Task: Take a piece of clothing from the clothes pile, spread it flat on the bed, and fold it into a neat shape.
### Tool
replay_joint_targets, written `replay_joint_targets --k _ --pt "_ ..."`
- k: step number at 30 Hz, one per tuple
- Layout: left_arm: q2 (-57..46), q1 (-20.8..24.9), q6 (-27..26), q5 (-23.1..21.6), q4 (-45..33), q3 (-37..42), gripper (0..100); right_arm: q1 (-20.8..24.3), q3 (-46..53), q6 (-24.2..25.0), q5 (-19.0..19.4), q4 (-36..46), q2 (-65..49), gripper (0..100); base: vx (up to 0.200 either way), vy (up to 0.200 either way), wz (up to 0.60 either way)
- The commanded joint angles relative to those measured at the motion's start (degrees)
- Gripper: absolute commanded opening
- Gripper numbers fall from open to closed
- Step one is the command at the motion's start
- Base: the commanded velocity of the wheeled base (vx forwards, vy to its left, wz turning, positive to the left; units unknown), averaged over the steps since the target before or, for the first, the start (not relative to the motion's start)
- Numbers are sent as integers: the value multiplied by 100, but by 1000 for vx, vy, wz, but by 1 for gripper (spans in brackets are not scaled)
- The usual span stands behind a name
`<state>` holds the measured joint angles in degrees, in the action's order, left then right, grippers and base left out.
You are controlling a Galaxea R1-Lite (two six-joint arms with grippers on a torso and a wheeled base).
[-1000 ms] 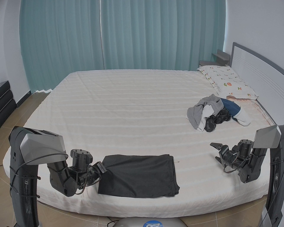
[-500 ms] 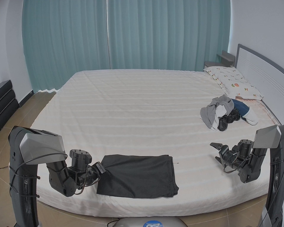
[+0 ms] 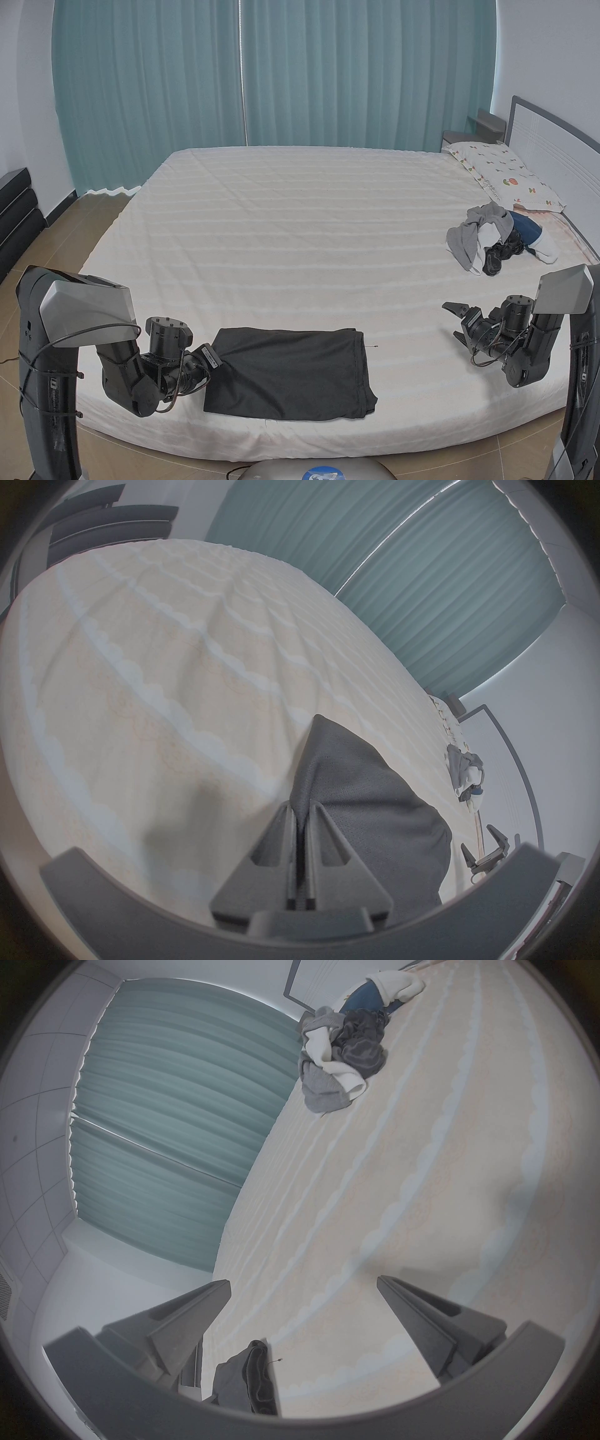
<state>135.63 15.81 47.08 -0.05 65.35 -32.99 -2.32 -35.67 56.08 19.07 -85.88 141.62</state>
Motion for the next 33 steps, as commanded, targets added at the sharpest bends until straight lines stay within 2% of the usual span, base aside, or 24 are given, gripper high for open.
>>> replay_joint_targets --k 1,2,3,11,15,19,25,30,32,33 --pt "-19 10 3 -4 4 47 0 -6 7 0 1 1 -3 100 0 0 0" --pt "-37 10 3 -4 4 56 0 -6 -1 0 1 1 -3 100 0 0 0" --pt "-54 10 3 -4 4 64 100 -14 7 0 1 1 -3 100 0 0 0" --pt "-90 -8 12 -13 4 91 100 -6 -1 0 -8 1 -3 100 0 0 0" --pt "-415 -342 3 -118 4 161 100 -14 -10 0 1 28 -11 100 0 0 0" --pt "-494 -456 -50 -153 21 135 100 3 -10 -18 -8 89 -47 100 0 0 0" --pt "-1144 -693 -41 -30 311 117 100 -32 816 -624 -17 107 -1057 100 0 0 0" --pt "-1795 -887 -76 -13 505 469 100 -67 1607 -1160 -26 98 -1971 100 0 0 0" --pt "-2199 -966 -85 -4 531 680 100 -164 1994 -1530 -26 37 -2341 100 0 0 0" --pt "-2199 -966 -85 -4 531 680 100 -164 1994 -1530 -26 37 -2341 100 0 0 0"
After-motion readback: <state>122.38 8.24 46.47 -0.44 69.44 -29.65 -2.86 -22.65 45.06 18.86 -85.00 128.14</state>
